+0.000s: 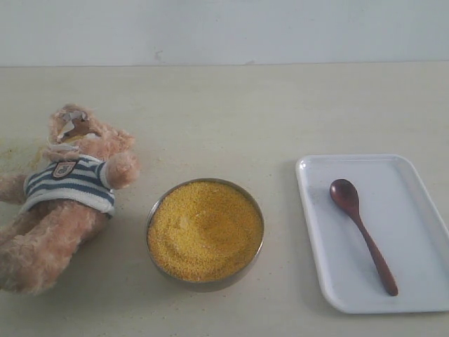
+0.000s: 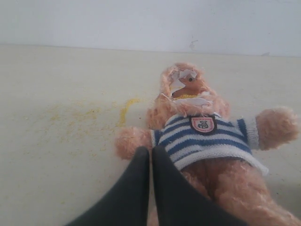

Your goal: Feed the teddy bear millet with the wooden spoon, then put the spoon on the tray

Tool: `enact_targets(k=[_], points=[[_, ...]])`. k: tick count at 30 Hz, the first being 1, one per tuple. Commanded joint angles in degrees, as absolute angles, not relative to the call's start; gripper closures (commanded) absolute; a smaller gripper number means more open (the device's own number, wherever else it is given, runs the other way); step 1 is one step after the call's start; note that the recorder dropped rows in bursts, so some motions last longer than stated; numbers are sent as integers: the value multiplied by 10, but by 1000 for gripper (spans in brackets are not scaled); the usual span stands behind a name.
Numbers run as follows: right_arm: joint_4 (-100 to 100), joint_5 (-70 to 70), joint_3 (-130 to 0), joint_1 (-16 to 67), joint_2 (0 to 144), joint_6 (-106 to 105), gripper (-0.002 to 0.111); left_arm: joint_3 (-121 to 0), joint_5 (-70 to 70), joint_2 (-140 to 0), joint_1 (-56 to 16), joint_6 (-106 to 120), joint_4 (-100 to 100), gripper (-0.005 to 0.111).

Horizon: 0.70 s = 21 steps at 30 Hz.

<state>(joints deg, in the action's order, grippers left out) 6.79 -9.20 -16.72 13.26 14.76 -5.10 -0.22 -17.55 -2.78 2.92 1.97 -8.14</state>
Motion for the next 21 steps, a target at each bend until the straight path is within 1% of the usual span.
enact_targets(k=[1, 7, 9, 12, 17, 21], points=[[48, -98, -141, 101, 106, -55, 109, 0, -176, -24, 31, 18, -86, 103], [48, -12, -16, 97, 52, -49, 109, 0, -176, -24, 31, 18, -86, 103], [48, 0, 0, 97, 34, -49, 109, 0, -176, -24, 31, 18, -86, 103], [36, -81, 0, 97, 2, -49, 109, 0, -176, -24, 31, 18, -86, 103], [31, -191, 0, 98, 0, -49, 109, 0, -176, -24, 31, 18, -86, 103], [33, -199, 0, 98, 0, -49, 109, 0, -176, -24, 31, 18, -86, 103]])
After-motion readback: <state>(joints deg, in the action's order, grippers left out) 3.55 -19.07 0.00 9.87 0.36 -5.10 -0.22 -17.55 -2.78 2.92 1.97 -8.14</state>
